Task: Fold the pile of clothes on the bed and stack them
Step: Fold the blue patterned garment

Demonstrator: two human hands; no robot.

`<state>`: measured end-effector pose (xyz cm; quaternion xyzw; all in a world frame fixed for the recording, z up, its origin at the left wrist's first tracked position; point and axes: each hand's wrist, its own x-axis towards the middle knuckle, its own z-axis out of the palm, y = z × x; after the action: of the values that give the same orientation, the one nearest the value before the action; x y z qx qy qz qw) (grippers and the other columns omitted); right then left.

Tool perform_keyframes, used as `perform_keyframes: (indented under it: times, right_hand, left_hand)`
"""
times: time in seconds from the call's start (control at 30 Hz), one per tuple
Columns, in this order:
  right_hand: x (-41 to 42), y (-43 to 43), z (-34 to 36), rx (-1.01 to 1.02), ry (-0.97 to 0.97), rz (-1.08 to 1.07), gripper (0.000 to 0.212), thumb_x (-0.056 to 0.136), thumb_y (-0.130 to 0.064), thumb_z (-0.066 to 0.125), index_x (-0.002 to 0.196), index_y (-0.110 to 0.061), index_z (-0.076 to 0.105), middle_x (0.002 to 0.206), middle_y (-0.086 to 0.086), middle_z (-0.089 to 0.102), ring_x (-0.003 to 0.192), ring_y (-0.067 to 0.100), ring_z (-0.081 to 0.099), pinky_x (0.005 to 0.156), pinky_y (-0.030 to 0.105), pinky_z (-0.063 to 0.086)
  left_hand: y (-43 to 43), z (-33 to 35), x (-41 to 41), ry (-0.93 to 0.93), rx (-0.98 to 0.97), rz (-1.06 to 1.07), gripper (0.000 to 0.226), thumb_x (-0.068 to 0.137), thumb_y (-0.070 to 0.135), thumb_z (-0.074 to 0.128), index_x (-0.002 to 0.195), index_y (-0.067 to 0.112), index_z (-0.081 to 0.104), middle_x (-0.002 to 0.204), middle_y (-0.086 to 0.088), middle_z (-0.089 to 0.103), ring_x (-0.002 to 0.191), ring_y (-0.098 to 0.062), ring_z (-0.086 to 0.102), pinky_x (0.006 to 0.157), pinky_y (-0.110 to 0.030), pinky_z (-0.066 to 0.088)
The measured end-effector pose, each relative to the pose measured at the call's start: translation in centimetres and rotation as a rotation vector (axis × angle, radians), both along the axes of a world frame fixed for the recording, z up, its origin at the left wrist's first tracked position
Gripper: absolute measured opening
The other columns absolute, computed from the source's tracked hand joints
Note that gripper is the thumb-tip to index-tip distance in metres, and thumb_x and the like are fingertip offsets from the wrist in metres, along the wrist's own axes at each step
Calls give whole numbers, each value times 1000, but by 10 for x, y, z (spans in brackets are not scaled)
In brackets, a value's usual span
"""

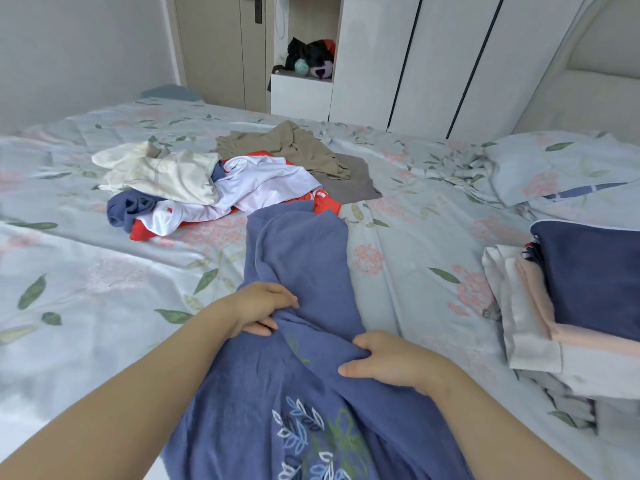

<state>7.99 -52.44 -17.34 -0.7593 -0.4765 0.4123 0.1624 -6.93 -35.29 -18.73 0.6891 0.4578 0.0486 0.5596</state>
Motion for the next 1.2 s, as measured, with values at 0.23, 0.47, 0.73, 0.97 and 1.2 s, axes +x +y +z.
perform_keyframes:
  times: [0.23, 0.47, 0.73, 0.97, 1.2]
  right_hand:
    - [-64, -9, 36, 137, 67, -8, 19, 91, -24, 57, 76, -18, 47, 68, 0, 40, 61, 11, 36, 54, 25, 26]
    - [-127, -16, 32, 341, 738, -250, 21, 94, -19, 56, 112, -28, 56, 112, -9, 56, 105, 7, 56, 85, 30, 53]
    - [-76, -53, -39, 370, -12, -508, 31, 83, -16, 63, 112, -19, 50, 112, 3, 54, 103, 23, 55, 81, 29, 43]
    - [-76, -56, -45, 291, 339, -555, 5, 84, -9, 62, 83, -4, 61, 76, 6, 60, 70, 18, 53, 60, 27, 41]
    - [-86, -53, -23, 274, 786, -665, 6, 83, -6, 65, 88, -2, 65, 76, 9, 72, 63, 19, 68, 57, 24, 51]
  left_hand:
    - [-17, 17, -32, -258, -126, 343, 15, 94, 11, 55, 80, 13, 60, 79, -8, 61, 65, -14, 57, 51, -20, 51]
    - [-40, 9, -75, -310, -196, 471, 43, 86, 6, 65, 117, 26, 41, 106, -10, 57, 81, -23, 58, 65, -32, 49]
    - [-80, -18, -102, -147, 40, 478, 19, 84, 8, 67, 102, 7, 61, 97, -12, 66, 84, -28, 61, 66, -33, 48]
    - [-87, -23, -127, 288, 439, 561, 34, 93, 32, 50, 64, 14, 48, 91, -14, 60, 90, -36, 55, 75, -35, 44]
    - [-100, -1, -122, -126, -45, 272, 10, 86, 12, 67, 96, 9, 67, 104, -11, 70, 87, -22, 67, 65, -27, 51]
